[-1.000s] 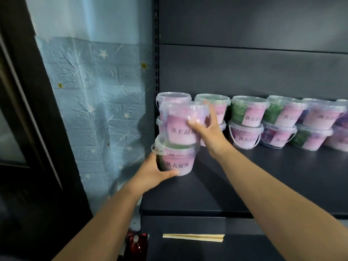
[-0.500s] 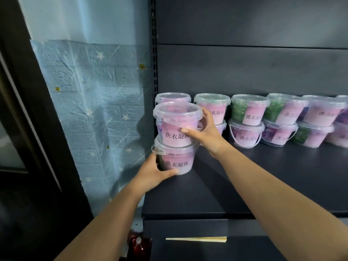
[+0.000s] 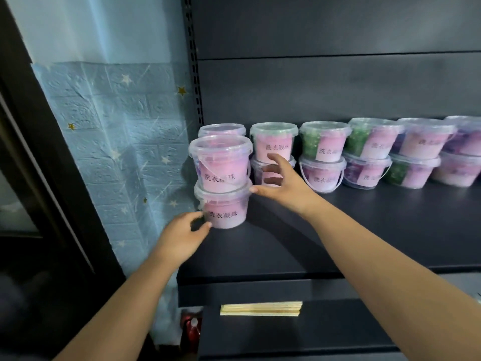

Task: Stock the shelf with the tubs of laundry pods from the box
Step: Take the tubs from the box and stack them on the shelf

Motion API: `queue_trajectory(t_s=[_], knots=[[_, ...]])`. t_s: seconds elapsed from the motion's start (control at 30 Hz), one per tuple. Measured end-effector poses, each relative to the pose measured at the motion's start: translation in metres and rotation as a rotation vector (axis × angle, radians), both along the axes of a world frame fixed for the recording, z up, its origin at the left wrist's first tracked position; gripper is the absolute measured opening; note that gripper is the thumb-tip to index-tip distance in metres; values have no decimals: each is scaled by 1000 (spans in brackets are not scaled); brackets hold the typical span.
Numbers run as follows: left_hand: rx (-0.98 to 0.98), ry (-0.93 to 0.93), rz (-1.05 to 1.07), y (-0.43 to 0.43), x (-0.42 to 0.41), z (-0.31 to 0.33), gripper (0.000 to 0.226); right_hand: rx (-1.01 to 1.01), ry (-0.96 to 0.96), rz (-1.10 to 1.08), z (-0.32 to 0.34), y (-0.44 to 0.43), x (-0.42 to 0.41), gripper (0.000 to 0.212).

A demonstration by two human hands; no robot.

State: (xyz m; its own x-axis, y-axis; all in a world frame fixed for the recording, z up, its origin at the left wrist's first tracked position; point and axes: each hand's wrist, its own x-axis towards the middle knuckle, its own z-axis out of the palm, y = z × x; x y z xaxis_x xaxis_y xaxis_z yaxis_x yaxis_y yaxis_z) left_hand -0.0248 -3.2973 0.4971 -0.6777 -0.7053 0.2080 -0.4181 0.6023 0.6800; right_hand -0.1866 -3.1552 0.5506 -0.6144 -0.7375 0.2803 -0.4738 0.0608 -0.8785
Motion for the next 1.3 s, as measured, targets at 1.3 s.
queue_trajectory(t_s=[1.3], knots=[[132, -625, -1376, 781, -443, -183, 10, 764, -618, -1268, -226, 847, -164, 28]])
